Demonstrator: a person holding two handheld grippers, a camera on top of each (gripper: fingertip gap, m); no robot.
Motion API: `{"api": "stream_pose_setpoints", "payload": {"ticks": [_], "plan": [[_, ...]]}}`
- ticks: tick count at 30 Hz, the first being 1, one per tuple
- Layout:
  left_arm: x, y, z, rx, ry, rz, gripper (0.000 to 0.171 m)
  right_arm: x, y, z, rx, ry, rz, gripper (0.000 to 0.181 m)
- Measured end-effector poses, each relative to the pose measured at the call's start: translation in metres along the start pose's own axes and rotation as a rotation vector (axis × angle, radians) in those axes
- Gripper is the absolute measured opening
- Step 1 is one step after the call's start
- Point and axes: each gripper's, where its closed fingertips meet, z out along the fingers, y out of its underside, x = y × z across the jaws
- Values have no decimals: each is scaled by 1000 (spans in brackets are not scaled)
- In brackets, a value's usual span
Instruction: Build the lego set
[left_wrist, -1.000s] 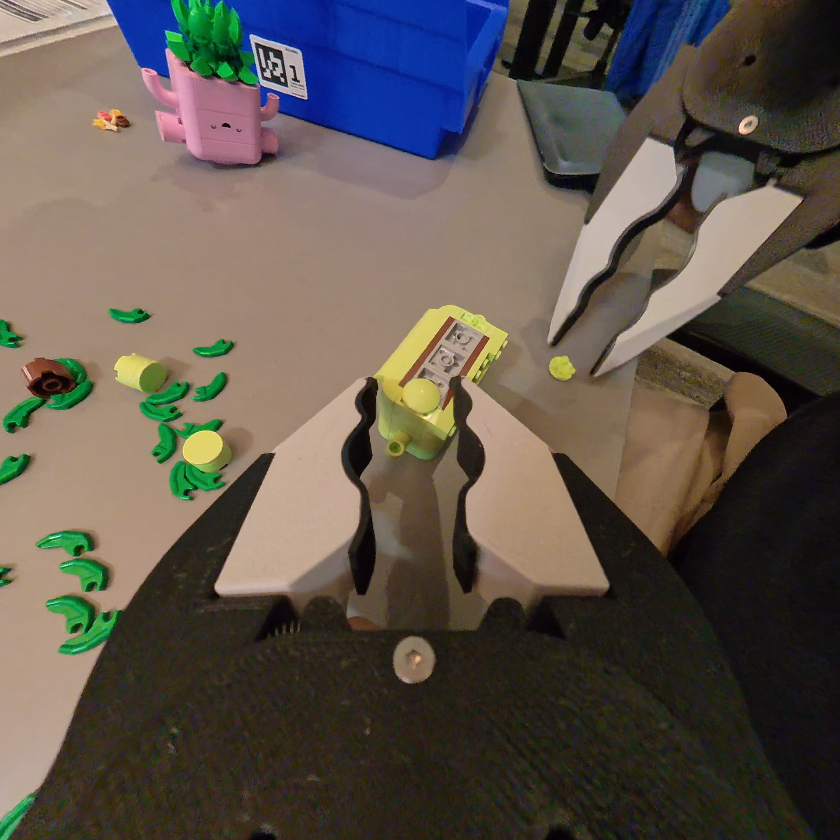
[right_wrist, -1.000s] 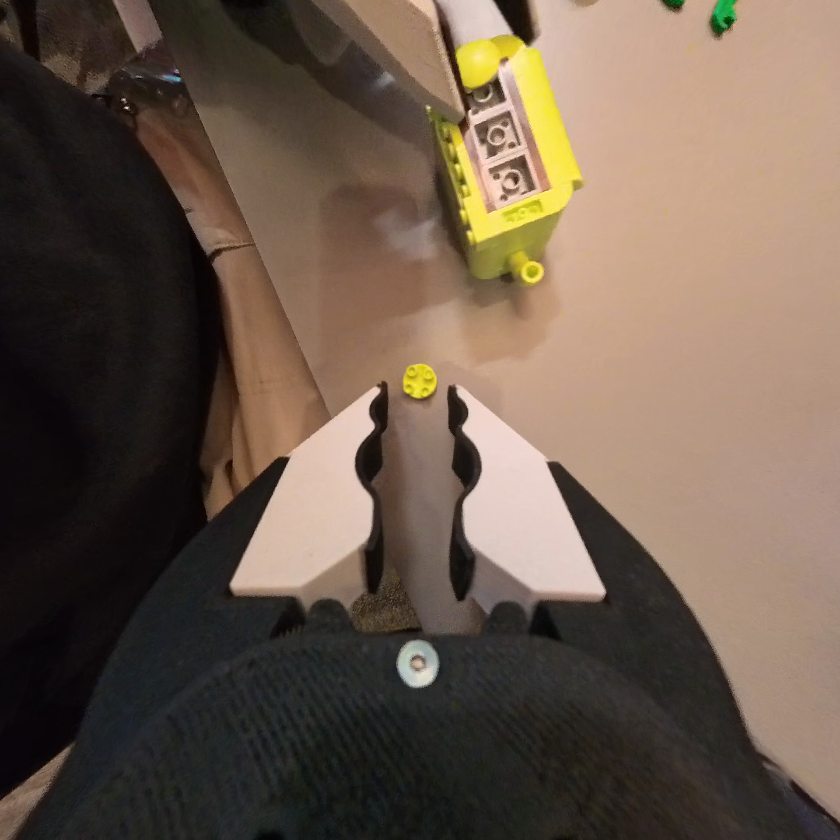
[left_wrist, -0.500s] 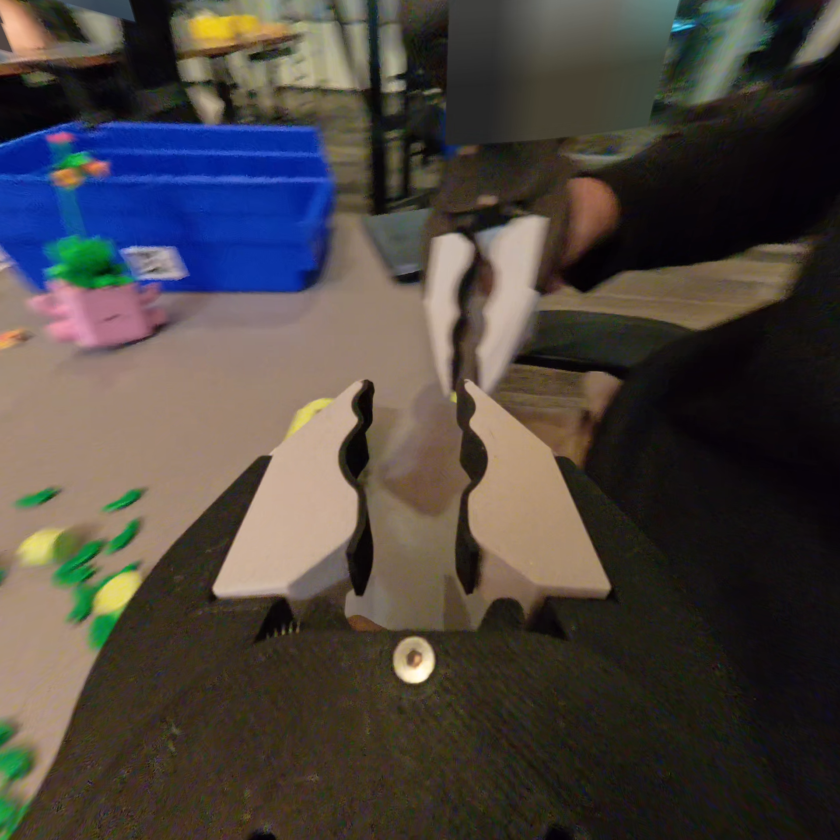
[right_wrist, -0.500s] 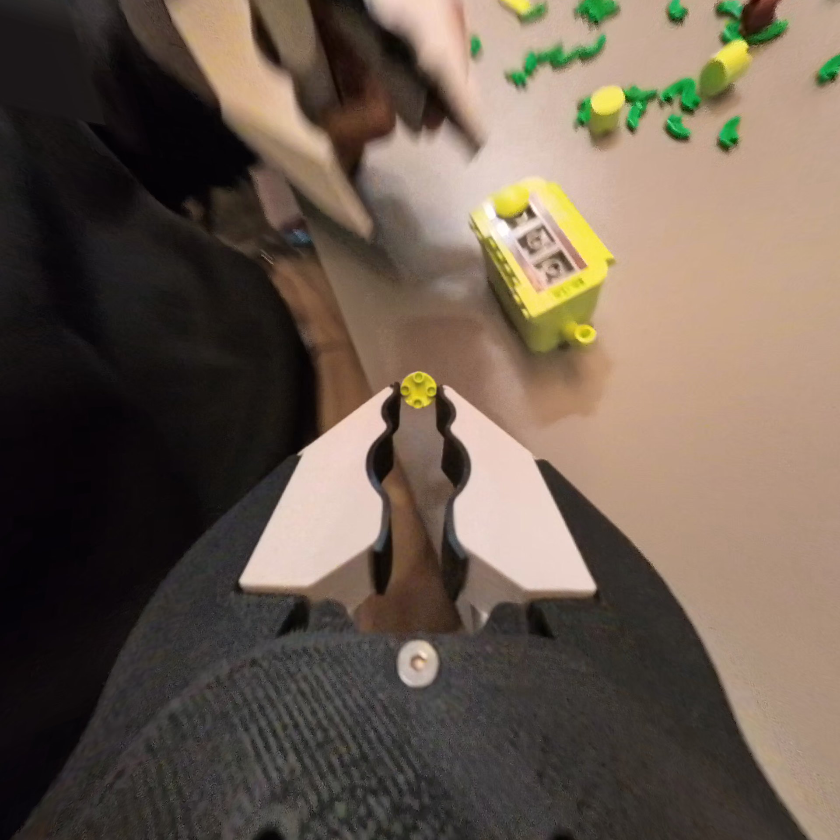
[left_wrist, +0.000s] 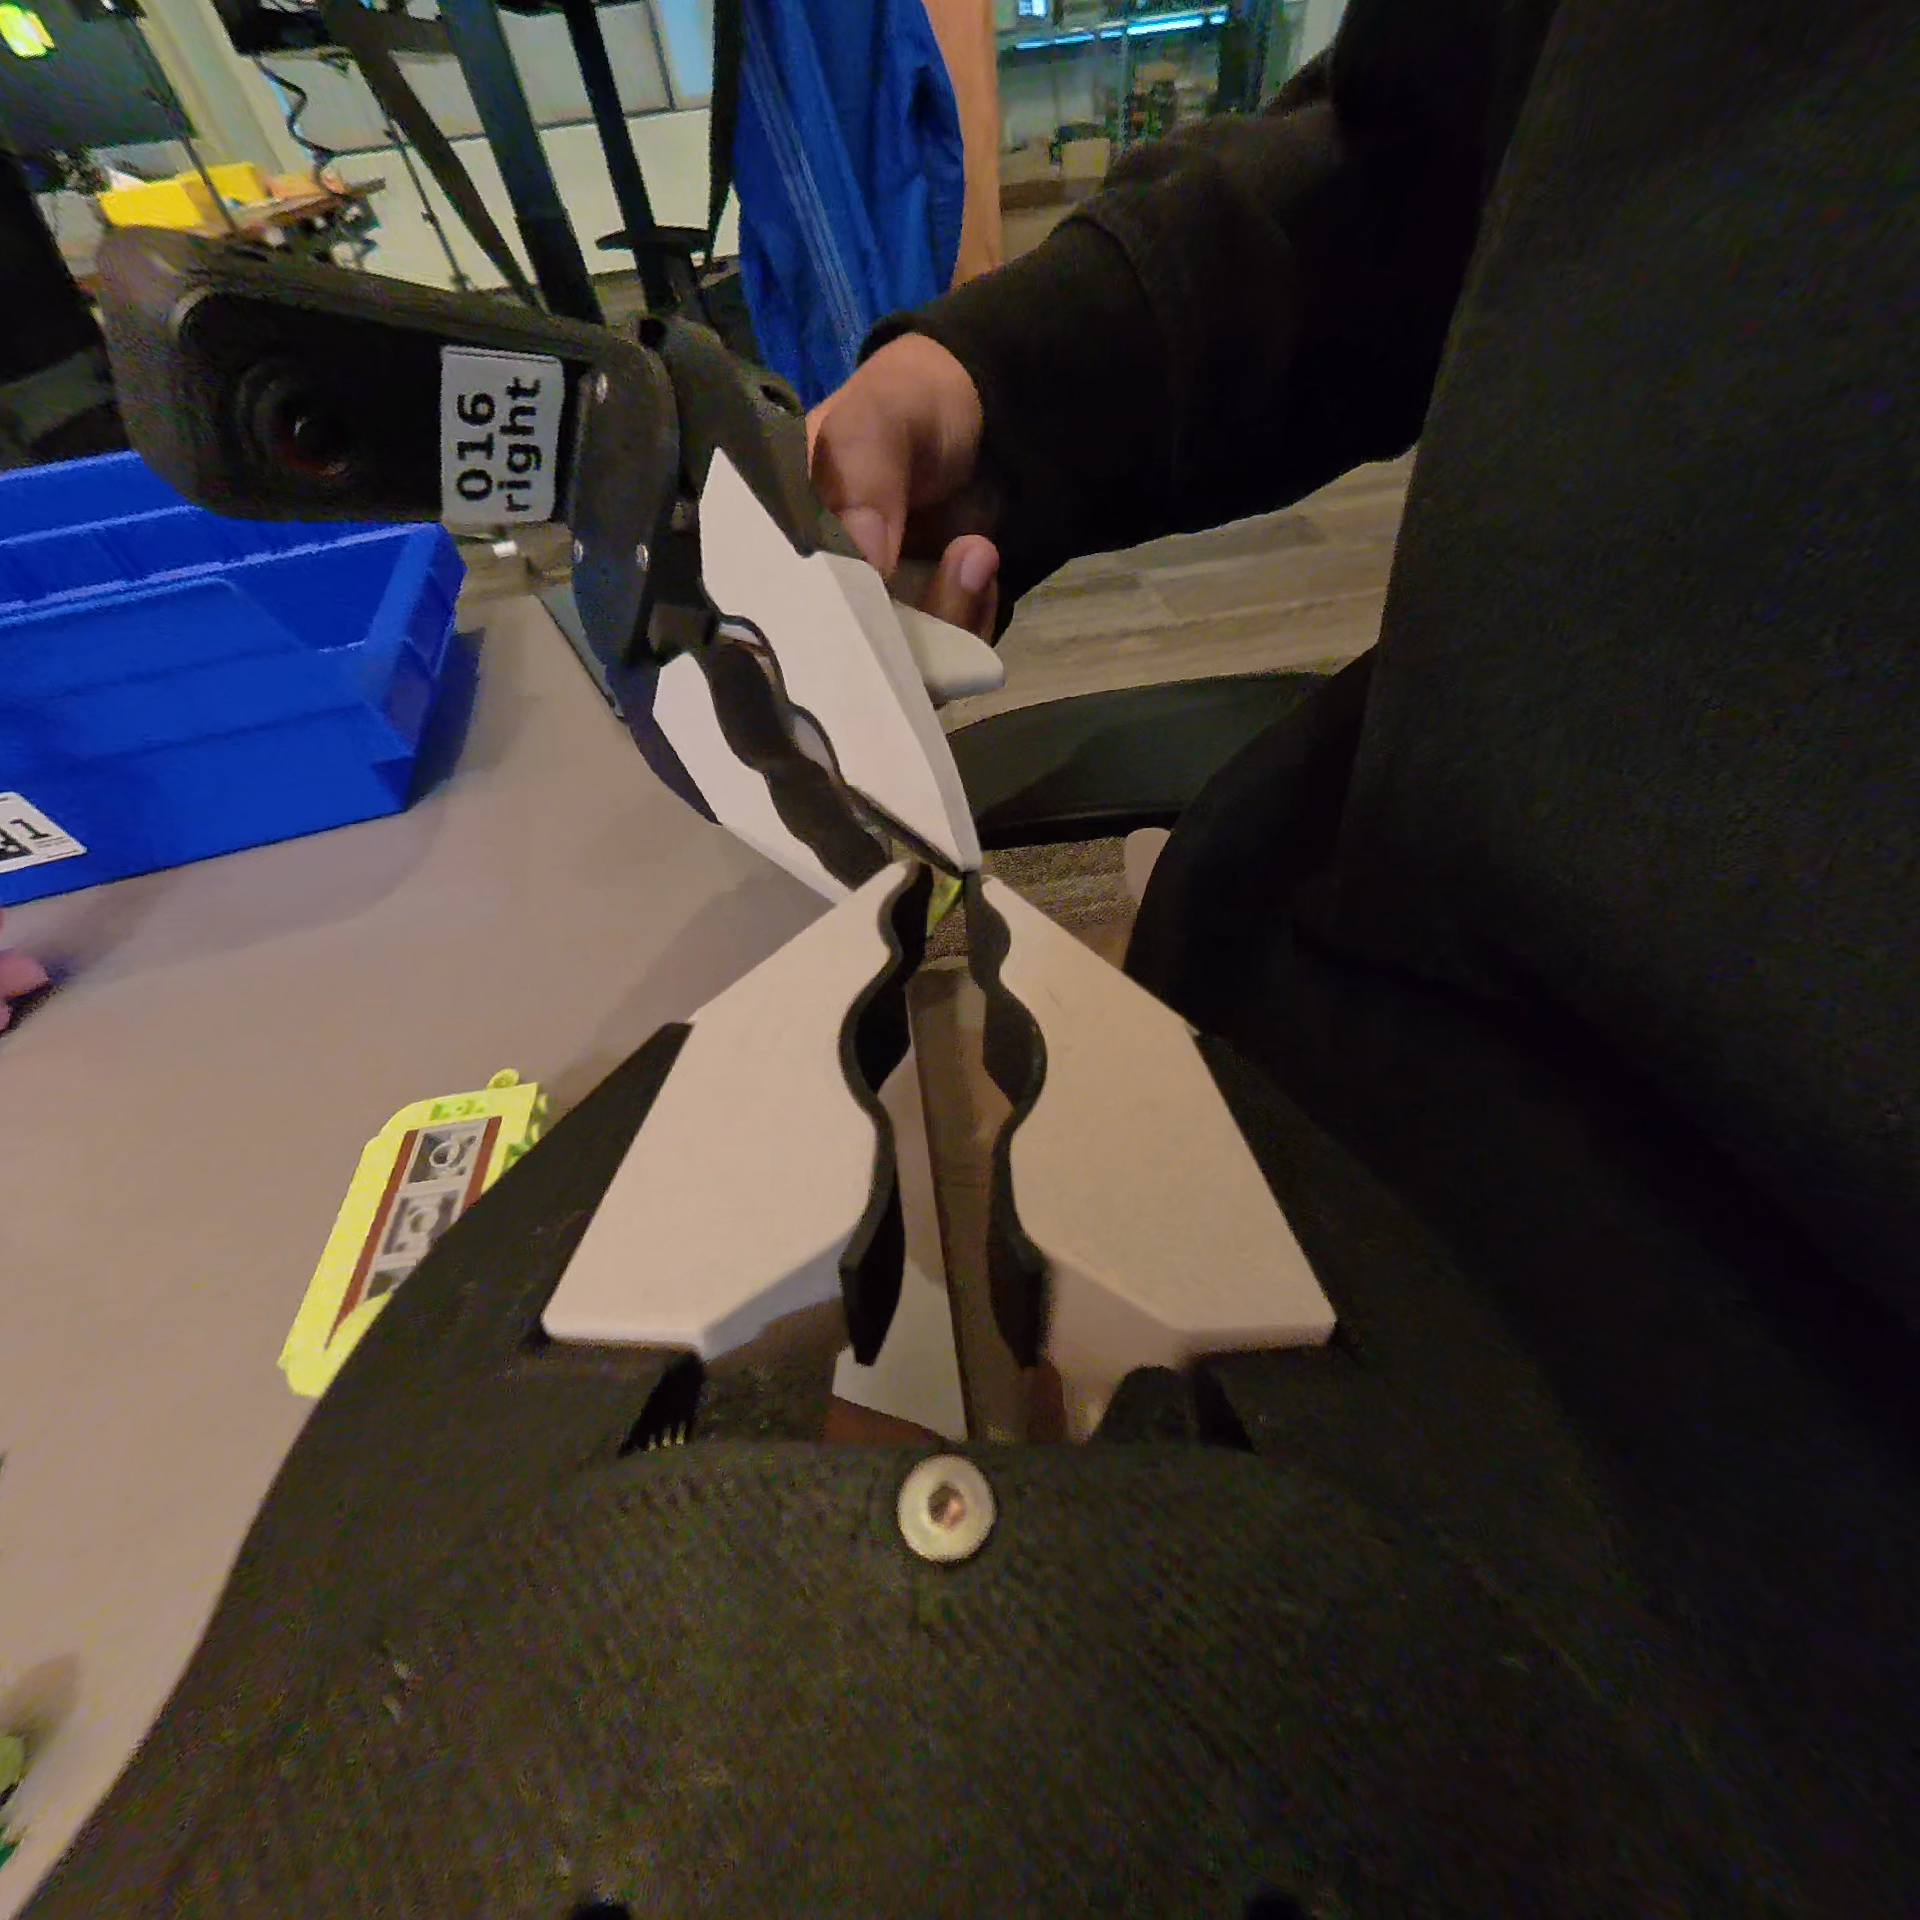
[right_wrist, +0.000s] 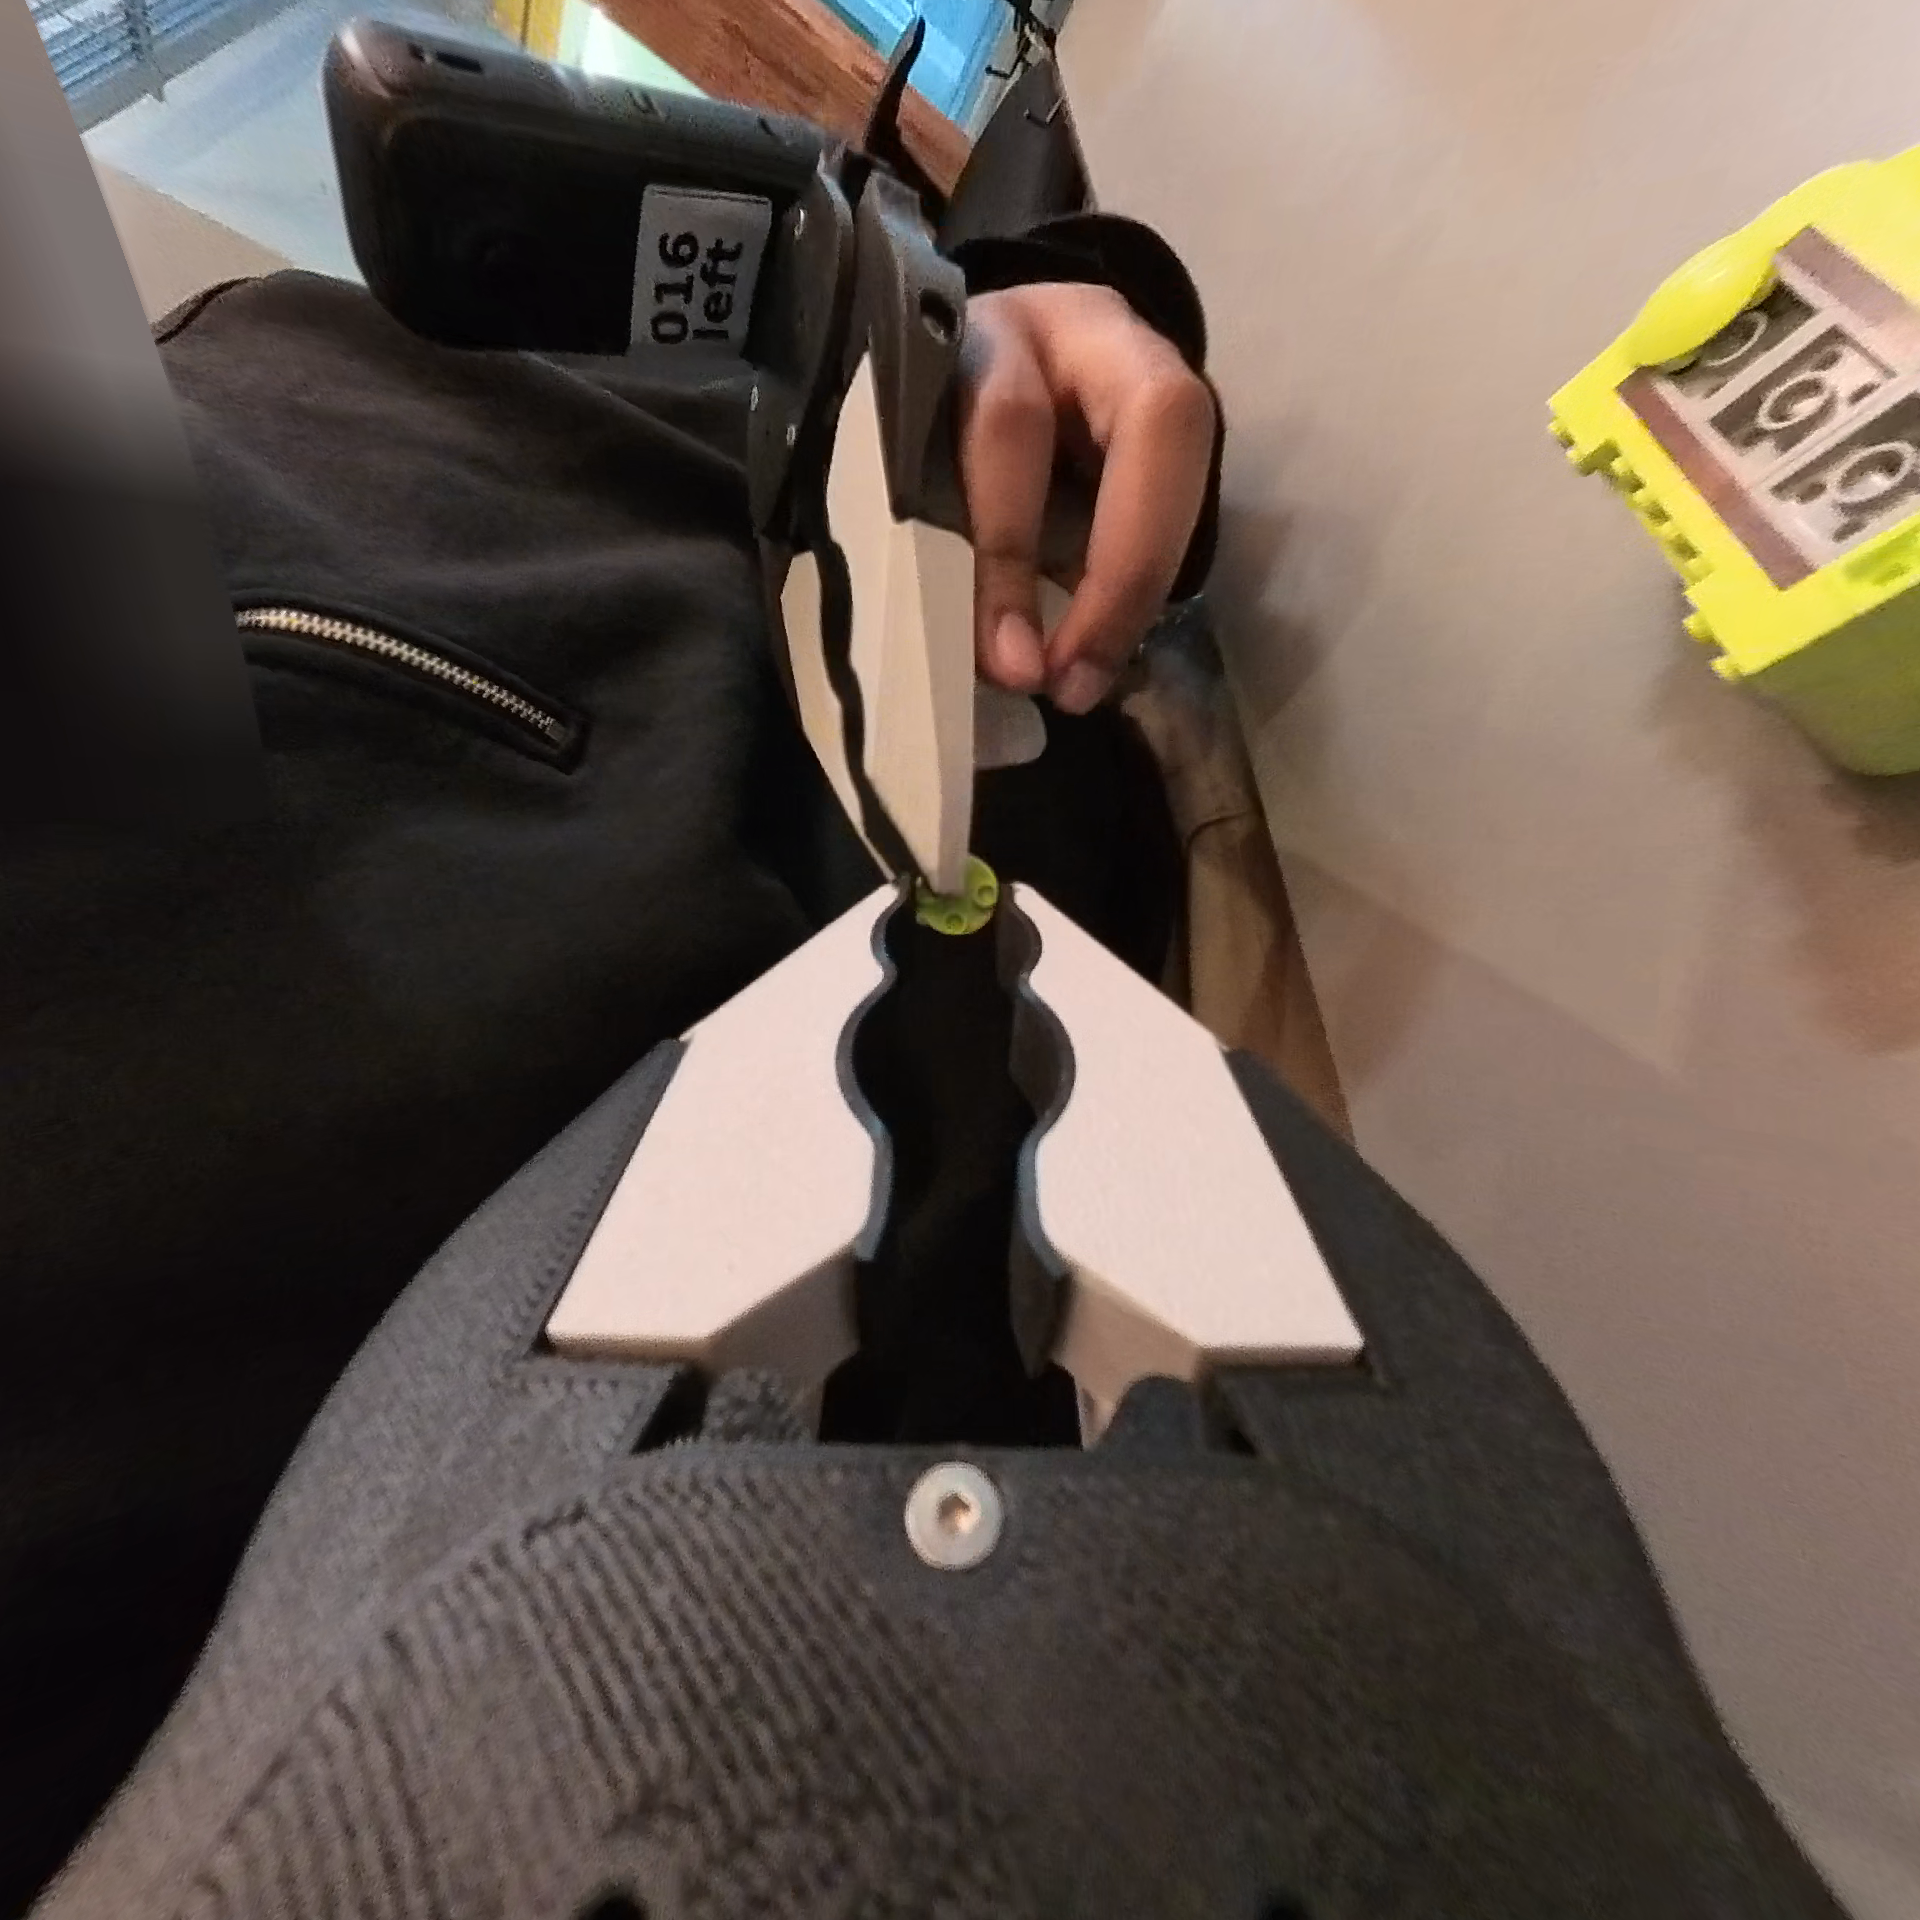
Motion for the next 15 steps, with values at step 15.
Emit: {"api": "stream_pose_setpoints", "payload": {"ticks": [15], "plan": [[-93,4,-26,360,-113,-1076,0,57,-68,-81,-32,1350,-939,42]]}}
